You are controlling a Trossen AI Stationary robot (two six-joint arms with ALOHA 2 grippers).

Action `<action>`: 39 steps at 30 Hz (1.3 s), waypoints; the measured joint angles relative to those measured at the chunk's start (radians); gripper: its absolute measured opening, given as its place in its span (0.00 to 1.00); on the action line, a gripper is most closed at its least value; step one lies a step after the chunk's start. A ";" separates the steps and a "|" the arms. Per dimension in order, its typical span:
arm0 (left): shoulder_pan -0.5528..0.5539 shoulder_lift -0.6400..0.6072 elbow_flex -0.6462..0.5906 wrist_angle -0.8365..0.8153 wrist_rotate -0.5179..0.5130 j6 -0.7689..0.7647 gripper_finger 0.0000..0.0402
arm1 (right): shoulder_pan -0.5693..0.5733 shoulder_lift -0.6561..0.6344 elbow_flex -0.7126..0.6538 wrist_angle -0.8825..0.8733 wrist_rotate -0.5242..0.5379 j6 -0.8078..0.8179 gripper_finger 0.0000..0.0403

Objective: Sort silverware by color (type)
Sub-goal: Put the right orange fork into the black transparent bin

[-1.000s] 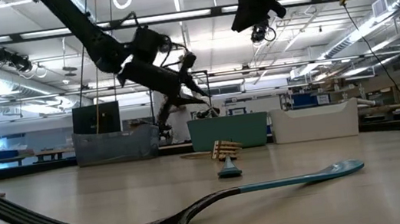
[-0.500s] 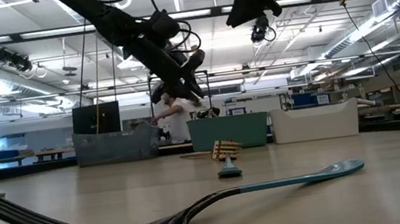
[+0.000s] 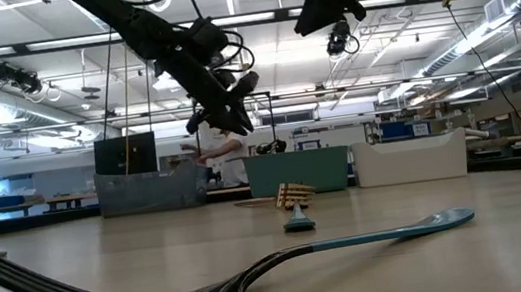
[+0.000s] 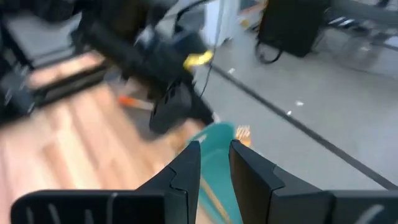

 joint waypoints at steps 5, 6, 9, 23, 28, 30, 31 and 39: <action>-0.017 -0.078 0.000 -0.098 0.067 0.070 0.21 | 0.041 -0.032 0.000 -0.190 -0.039 0.006 0.23; -0.026 -0.101 0.000 -0.128 0.074 0.086 0.21 | 0.048 -0.040 0.000 -0.243 -0.040 0.027 0.23; -0.065 -0.175 0.000 -0.202 0.083 0.122 0.21 | 0.076 -0.057 0.000 -0.392 -0.072 0.120 0.23; -0.297 -0.430 0.000 -0.530 0.049 0.060 0.21 | 0.288 -0.057 -0.096 -0.863 -0.374 0.542 0.23; -0.369 -0.463 -0.002 -0.600 -0.055 0.036 0.21 | 0.419 -0.057 -0.165 -0.839 -0.452 0.714 0.23; -0.395 -0.465 0.000 -0.585 -0.070 0.036 0.21 | 0.475 -0.057 -0.184 -0.835 -0.457 0.799 0.23; -0.404 -0.467 -0.001 -0.591 -0.076 0.037 0.21 | 0.501 -0.057 -0.193 -0.833 -0.457 0.845 0.23; -0.456 -0.469 -0.001 -0.586 -0.089 0.037 0.21 | 0.682 -0.029 -0.273 -0.706 -0.460 1.254 0.23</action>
